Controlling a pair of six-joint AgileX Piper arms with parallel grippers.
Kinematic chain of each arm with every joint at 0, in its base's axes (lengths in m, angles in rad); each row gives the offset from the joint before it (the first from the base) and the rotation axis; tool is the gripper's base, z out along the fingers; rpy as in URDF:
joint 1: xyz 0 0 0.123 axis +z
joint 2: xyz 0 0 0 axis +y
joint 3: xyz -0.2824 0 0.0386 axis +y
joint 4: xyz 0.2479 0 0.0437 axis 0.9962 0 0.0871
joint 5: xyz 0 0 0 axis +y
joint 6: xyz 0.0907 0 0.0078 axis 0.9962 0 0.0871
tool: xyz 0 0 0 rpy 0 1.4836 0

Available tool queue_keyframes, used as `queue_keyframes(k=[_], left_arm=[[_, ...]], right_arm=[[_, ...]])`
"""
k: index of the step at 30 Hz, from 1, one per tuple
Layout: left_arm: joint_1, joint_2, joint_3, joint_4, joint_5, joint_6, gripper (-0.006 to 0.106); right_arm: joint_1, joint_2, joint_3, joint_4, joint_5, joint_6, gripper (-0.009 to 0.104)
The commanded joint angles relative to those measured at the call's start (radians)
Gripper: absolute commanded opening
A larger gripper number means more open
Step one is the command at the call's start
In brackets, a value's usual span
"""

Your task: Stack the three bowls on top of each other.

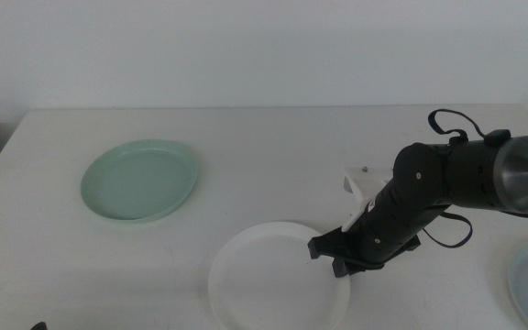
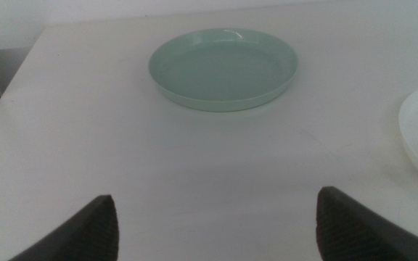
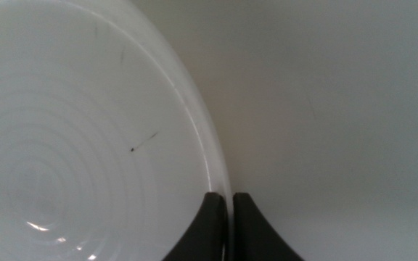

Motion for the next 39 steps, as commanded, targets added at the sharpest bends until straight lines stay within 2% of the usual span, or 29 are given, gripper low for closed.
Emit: queue_keyframes(k=[1, 6, 8, 17, 21, 25, 32, 39], left_arm=[[0.001, -0.013, -0.003, -0.006, -0.071, -0.008, 0.105], [0.001, -0.013, -0.003, -0.006, -0.071, -0.008, 0.105], [0.001, -0.013, -0.003, -0.006, -0.071, -0.008, 0.105], [0.001, -0.013, -0.003, -0.006, -0.071, -0.008, 0.105], [0.001, -0.013, -0.003, -0.006, -0.071, -0.008, 0.105], [0.001, -0.013, -0.003, -0.006, -0.071, -0.008, 0.105], [0.001, -0.013, -0.003, -0.006, -0.071, -0.008, 0.105], [0.001, -0.013, -0.003, -0.006, -0.071, -0.008, 0.105]], right_arm=[[0.0, -0.043, -0.02, 0.0, 0.009, 0.001, -0.001], [0.0, -0.043, -0.02, 0.0, 0.033, 0.0, 0.0], [0.0, -0.043, -0.021, 0.0, 0.034, 0.0, 0.005], [-0.034, -0.102, -0.024, -0.003, 0.107, 0.024, 0.045], [-0.112, -0.236, -0.026, -0.045, 0.158, 0.018, 0.054], [-0.248, -0.391, -0.054, -0.101, 0.286, 0.018, 0.055], [-0.607, -0.558, -0.072, -0.221, 0.456, -0.01, 0.055], [-0.928, -0.541, -0.071, -0.222, 0.585, -0.079, 0.055]])
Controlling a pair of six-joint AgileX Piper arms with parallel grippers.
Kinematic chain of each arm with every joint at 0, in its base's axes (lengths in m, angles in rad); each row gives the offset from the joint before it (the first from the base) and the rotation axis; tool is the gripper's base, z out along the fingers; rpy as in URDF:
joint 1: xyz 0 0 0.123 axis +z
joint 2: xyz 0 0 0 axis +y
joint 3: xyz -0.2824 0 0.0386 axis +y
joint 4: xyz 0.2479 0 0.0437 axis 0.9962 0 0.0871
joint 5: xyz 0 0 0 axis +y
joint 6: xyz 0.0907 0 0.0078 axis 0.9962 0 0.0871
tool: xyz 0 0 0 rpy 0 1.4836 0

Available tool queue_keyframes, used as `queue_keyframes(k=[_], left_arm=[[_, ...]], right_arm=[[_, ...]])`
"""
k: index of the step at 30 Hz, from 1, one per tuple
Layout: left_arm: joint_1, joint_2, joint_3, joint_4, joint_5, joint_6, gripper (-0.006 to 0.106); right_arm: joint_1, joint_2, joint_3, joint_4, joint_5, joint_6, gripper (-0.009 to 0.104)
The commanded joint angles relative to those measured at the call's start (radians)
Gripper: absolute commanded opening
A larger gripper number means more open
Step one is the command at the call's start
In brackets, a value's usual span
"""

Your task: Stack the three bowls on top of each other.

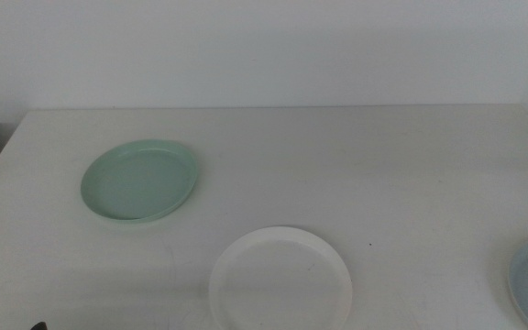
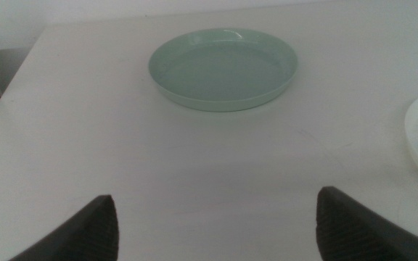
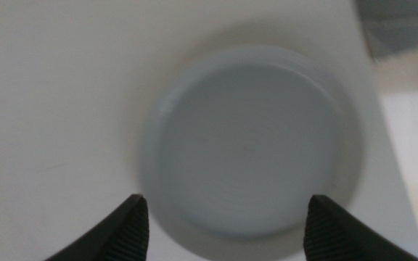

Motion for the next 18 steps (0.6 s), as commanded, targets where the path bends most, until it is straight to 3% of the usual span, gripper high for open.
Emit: queue_keyframes(k=[1, 8, 18], left_arm=[[0.001, -0.013, -0.003, -0.006, -0.071, -0.008, 0.105], [0.001, -0.013, -0.003, -0.006, -0.071, -0.008, 0.105], [0.001, -0.013, -0.003, -0.006, -0.071, -0.008, 0.105]], right_arm=[[-0.091, -0.005, -0.031, 0.002, 0.011, -0.039, 0.055], [-0.236, 0.09, -0.031, 0.005, 0.024, -0.055, 0.055], [-0.317, 0.26, -0.012, 0.002, -0.014, -0.054, 0.055]])
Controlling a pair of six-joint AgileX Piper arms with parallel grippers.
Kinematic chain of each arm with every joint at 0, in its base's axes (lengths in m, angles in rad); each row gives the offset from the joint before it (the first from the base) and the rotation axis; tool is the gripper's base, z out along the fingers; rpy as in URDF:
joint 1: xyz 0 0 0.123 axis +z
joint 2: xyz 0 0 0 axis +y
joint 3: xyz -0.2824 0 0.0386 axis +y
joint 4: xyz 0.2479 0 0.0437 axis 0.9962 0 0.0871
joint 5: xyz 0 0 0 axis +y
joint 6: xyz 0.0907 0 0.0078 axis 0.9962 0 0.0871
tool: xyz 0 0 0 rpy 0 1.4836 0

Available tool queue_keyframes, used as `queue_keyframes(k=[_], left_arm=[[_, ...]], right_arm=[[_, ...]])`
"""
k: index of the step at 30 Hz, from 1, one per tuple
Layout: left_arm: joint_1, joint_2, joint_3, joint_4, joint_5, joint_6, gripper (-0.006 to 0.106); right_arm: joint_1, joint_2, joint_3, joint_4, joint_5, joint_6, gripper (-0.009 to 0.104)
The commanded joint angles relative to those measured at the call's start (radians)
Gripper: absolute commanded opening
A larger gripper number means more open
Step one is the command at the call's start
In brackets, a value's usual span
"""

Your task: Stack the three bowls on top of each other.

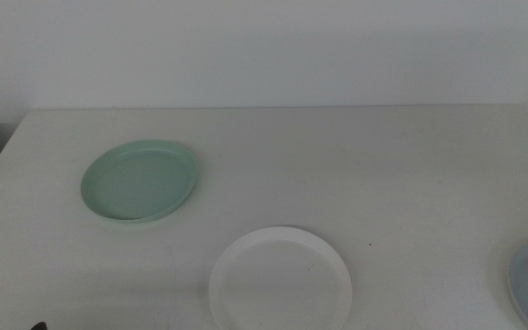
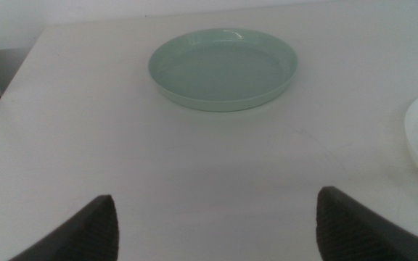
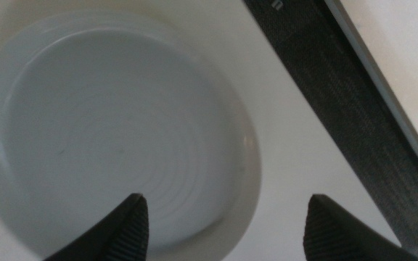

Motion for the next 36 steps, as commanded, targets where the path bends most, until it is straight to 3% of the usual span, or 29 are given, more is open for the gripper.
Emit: queue_keyframes(k=[1, 31, 33, 36], left_arm=[[0.001, -0.013, -0.003, -0.006, -0.071, -0.008, 0.105], [0.001, -0.013, -0.003, -0.006, -0.071, -0.008, 0.105], [0.001, -0.013, -0.003, -0.006, -0.071, -0.008, 0.105], [0.001, -0.013, -0.003, -0.006, -0.071, -0.008, 0.105]], right_arm=[[-0.027, 0.009, -0.011, -0.002, -0.021, -0.006, 0.055], [-0.076, 0.258, 0.015, 0.056, -0.118, -0.003, 0.038], [-0.076, 0.262, 0.015, 0.056, -0.129, -0.003, 0.034], [-0.076, 0.262, 0.015, 0.056, -0.148, -0.002, 0.019]])
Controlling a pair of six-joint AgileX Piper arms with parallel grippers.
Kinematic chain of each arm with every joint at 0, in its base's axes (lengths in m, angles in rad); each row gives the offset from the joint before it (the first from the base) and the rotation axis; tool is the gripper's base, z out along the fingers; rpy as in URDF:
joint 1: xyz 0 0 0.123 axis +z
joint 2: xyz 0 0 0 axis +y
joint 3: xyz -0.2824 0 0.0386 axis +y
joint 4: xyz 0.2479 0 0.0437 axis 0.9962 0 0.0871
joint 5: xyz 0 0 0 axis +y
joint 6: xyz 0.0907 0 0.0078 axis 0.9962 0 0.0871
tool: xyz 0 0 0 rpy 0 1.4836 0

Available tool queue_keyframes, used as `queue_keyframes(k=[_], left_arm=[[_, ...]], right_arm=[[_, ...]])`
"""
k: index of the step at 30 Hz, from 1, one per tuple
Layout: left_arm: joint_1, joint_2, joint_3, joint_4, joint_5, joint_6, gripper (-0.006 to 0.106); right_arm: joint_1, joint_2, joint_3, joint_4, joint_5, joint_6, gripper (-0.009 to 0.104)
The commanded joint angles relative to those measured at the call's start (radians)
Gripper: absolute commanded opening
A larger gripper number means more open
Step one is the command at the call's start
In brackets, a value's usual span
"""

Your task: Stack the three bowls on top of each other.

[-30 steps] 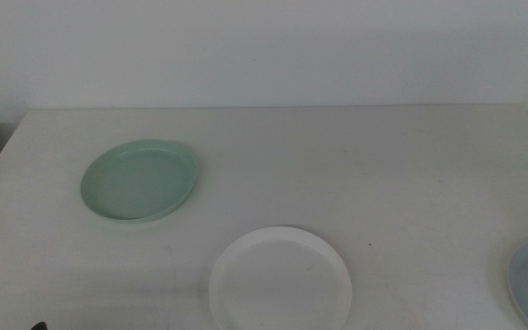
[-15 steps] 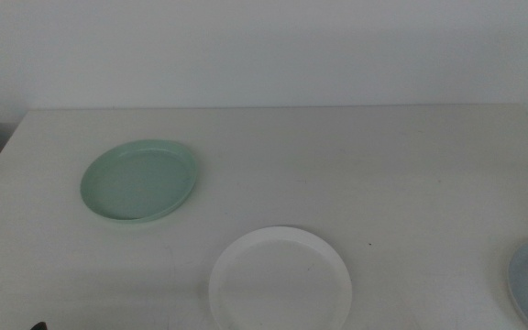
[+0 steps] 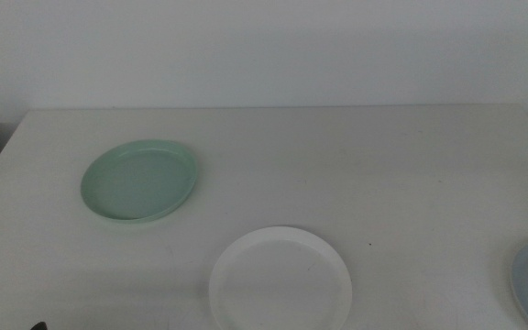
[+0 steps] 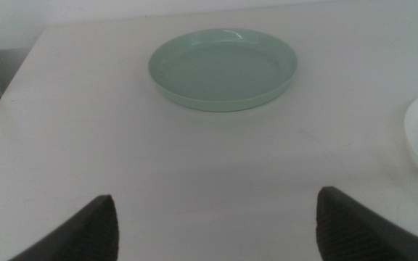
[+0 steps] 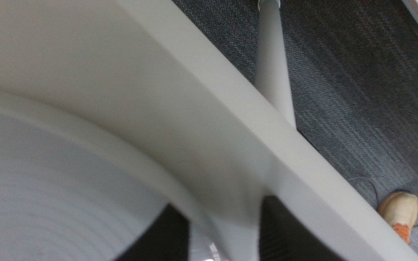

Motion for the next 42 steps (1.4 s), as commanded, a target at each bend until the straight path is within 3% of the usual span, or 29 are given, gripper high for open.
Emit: queue_keyframes(k=[1, 3, 14, 19, 23, 30, 36, 42], left_arm=[[0.001, -0.013, -0.003, -0.006, -0.071, -0.008, 0.105], [0.001, -0.013, -0.003, -0.006, -0.071, -0.008, 0.105], [0.001, -0.013, -0.003, -0.006, -0.071, -0.008, 0.105], [0.001, -0.013, -0.003, -0.006, -0.071, -0.008, 0.105], [0.001, -0.013, -0.003, -0.006, -0.071, -0.008, 0.105], [0.001, -0.013, -0.003, -0.006, -0.071, -0.008, 0.105], [0.001, -0.013, -0.003, -0.006, -0.071, -0.008, 0.105], [0.001, -0.013, -0.003, -0.006, -0.071, -0.008, 0.105]], right_arm=[[-0.006, -0.032, -0.012, 0.004, -0.017, -0.002, 0.013], [-0.006, -0.041, -0.012, 0.007, -0.019, -0.002, -0.002], [0.099, -0.335, -0.015, 0.098, 0.064, -0.013, -0.001], [0.272, -0.421, -0.024, 0.134, 0.113, -0.006, -0.001], [0.493, -0.426, -0.087, 0.182, 0.138, 0.009, -0.001], [0.872, -0.324, -0.269, 0.164, 0.128, 0.117, -0.001], [1.059, -0.155, -0.409, 0.171, 0.13, 0.136, -0.001], [1.11, -0.02, -0.442, 0.171, 0.152, 0.136, -0.001]])
